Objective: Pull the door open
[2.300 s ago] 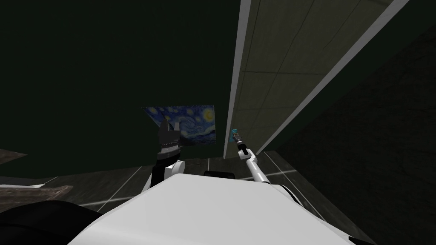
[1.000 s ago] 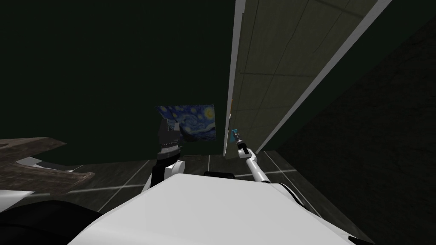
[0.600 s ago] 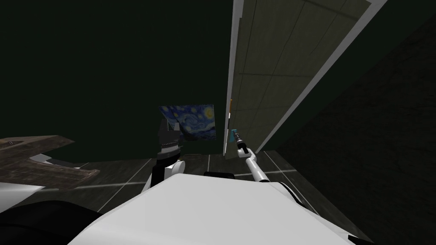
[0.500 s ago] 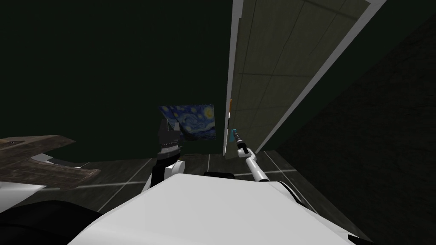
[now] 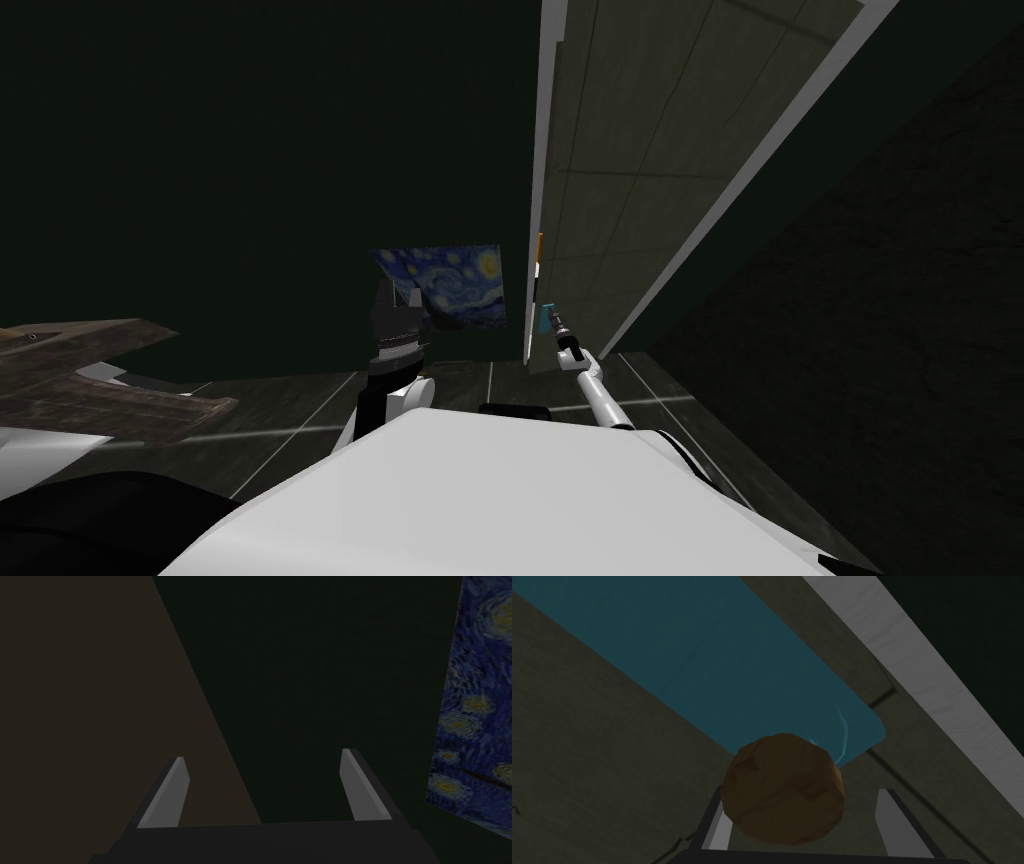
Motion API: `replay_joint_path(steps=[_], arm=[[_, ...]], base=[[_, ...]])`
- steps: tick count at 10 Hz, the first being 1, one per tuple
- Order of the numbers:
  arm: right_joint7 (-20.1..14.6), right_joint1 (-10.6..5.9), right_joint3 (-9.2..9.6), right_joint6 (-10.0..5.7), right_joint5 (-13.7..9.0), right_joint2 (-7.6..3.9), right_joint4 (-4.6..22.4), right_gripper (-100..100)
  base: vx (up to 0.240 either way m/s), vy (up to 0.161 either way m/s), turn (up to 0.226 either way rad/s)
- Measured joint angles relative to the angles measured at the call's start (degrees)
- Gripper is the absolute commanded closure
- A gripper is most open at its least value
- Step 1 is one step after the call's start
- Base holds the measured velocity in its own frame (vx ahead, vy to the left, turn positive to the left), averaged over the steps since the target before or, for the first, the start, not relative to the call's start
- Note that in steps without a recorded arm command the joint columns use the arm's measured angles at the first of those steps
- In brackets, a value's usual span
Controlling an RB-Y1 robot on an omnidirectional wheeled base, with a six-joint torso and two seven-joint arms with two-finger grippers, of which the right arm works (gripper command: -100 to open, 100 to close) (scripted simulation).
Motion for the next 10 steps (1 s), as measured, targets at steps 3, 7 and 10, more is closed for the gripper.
replay_joint_path(steps=[3, 7, 10], arm=[[-2.54, 0.07, 0.41, -1.22, -1.37, -0.60, 0.68, 100], [-3.28, 0.86, 0.49, -0.56, -2.03, -0.16, -0.78, 100], [-4.69, 0.46, 0.57, -0.69, -2.69, -0.21, -0.15, 100]], base=[[-0.012, -0.012, 0.016], [-0.016, -0.013, 0.011], [-0.005, -0.009, -0.007]])
